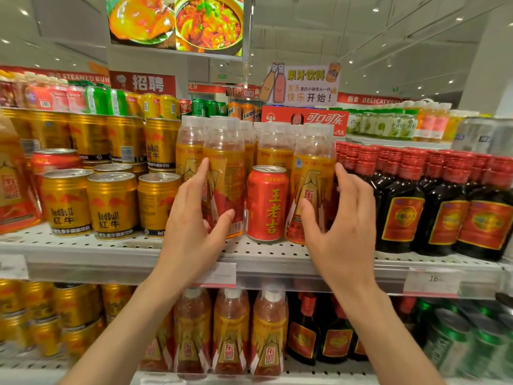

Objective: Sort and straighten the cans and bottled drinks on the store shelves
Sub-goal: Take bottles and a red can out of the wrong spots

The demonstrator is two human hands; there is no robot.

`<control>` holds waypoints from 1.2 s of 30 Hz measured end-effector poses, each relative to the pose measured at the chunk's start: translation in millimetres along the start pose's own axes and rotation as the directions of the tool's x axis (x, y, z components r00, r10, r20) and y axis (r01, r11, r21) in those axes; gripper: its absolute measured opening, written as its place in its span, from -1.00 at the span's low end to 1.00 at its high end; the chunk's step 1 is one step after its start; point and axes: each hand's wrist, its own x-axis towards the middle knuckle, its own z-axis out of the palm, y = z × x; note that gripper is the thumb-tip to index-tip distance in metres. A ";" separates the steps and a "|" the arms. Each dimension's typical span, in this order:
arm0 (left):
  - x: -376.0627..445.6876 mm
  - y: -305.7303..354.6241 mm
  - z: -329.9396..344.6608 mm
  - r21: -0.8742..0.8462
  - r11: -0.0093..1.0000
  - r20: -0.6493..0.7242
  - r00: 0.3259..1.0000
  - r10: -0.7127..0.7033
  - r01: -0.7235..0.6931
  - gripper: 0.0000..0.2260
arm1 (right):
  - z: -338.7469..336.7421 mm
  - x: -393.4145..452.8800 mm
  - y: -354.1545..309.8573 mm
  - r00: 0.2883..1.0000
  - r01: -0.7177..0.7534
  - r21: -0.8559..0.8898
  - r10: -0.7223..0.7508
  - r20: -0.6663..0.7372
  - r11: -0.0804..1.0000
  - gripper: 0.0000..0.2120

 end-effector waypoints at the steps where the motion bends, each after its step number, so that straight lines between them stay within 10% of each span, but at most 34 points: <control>1: -0.1 0.1 0.1 -0.002 1.000 0.000 1.000 0.001 -0.001 -0.23 | -0.8 1.1 -3.6 0.998 0.049 0.010 -0.049 -0.041 0.999 -0.44; 19: -1.6 11.1 -7.1 -0.050 0.999 0.000 1.000 -0.008 0.008 -0.33 | 19.2 20.4 -49.5 0.957 0.225 -0.138 -0.192 0.217 0.965 -0.40; 28: 0.0 14.5 -7.7 -0.050 0.999 0.030 1.000 0.007 -0.005 -0.39 | 1.8 12.3 -53.2 0.940 0.137 0.200 -0.191 0.284 0.970 -0.46; 36: 0.8 15.5 -10.1 -0.151 0.988 0.136 0.991 0.001 0.020 -0.41 | -32.9 13.3 -44.8 0.904 -0.270 0.457 0.060 0.422 0.848 -0.51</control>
